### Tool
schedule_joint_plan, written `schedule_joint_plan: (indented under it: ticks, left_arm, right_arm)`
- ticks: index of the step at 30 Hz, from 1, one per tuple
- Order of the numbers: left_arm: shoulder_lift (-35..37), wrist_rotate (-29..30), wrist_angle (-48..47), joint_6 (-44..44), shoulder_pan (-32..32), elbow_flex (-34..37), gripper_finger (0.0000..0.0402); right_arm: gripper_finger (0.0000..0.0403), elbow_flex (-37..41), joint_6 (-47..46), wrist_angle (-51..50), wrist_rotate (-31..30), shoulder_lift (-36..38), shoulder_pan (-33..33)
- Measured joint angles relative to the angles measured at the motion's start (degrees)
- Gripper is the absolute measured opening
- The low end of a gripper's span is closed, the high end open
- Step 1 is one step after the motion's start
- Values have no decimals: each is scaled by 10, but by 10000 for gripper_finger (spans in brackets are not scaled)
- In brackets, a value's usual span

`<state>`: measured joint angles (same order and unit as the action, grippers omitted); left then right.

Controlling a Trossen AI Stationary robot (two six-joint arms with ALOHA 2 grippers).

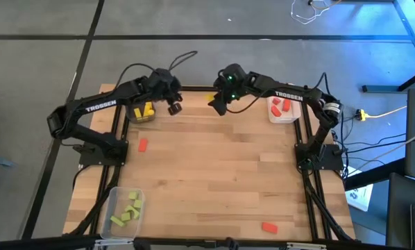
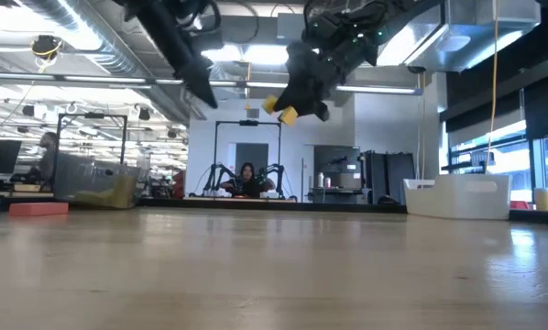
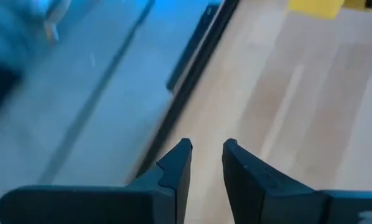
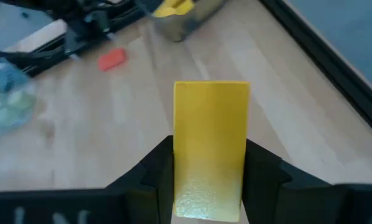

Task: Sort & place blocks by color
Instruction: Put the yellow block into the black bin

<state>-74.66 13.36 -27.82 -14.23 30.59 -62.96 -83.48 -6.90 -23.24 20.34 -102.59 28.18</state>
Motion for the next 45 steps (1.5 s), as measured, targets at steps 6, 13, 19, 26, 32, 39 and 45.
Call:
schedule_joint_plan:
  ticks: [6,13,19,26,32,39,45]
  left_arm:
    - [-1,-8,78,-240,-31,0,82]
    - [-3,-10,109,-385,-63,0,82]
    - [-3,-7,125,-388,-76,0,82]
    - [-3,-4,124,-384,-78,0,82]
    - [-3,-4,124,-385,-78,0,82]
    - [-3,-4,124,-385,-78,0,82]
    - [-3,-4,124,-385,-78,0,82]
  right_arm:
    - [130,-1,10,-2,56,0,0]
    - [130,-1,12,-2,97,0,0]
    - [130,-1,12,-3,98,0,0]
    - [130,-1,9,-2,98,0,0]
    - [130,-1,10,-2,98,0,0]
    - [130,-1,10,-2,100,0,0]
    - [130,-1,8,-6,128,0,0]
